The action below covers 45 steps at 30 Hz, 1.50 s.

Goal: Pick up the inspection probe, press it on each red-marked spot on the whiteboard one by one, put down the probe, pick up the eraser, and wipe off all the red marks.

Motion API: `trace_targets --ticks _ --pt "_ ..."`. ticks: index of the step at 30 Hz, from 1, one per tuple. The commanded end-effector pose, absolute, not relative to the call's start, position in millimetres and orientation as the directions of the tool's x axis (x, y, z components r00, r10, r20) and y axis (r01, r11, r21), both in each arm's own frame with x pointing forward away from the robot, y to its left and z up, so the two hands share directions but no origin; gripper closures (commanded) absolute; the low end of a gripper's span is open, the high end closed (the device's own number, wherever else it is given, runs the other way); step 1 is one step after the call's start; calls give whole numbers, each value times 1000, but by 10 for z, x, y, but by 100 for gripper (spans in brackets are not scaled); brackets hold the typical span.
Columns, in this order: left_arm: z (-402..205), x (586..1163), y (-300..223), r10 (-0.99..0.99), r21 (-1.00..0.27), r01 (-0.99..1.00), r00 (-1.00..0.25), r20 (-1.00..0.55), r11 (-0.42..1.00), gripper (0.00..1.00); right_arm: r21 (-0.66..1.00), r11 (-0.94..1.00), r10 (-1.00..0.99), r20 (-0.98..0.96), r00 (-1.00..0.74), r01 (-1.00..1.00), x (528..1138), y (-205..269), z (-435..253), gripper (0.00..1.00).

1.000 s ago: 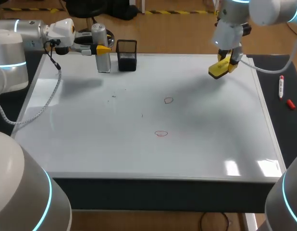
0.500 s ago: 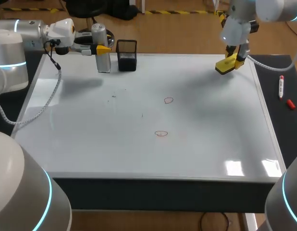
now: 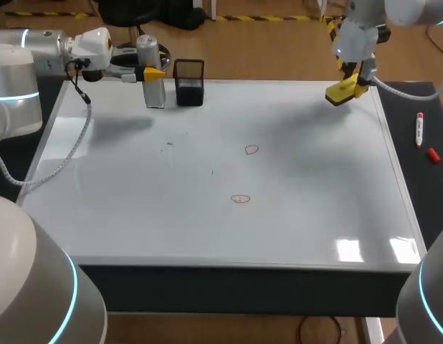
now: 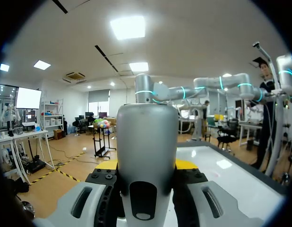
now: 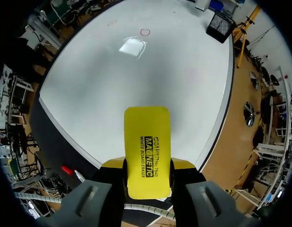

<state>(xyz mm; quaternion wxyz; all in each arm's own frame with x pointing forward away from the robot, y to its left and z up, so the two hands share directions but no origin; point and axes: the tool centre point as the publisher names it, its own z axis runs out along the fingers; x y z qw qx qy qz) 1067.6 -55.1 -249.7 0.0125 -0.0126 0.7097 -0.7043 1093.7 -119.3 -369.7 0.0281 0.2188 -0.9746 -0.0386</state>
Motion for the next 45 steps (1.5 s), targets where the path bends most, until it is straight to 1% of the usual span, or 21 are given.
trace_targets --ticks 1,24,27,33,45 --pt "-2483 10669 -555 -37 -1000 1 -999 -1 8 100 84 901 -430 39 -902 -426 10931 -1194 -3678 100" --pt "-2483 10669 -555 -37 -1000 1 -999 -1 8 100 84 901 -430 39 -902 -426 10931 -1194 -3678 100" --pt "-2489 10608 -578 -30 -1000 9 -1000 -8 -11 100 84 901 -430 39 -902 -426 10931 -1194 -3678 100" --pt "-2456 10411 -813 38 -1000 -1 -999 1 5 100 84 901 -430 39 -902 -426 10931 -1194 -3678 100" --pt "-2299 10023 -1351 154 -999 29 -988 -35 -38 100 84 901 -430 39 -902 -426 10931 -1194 -3678 100"
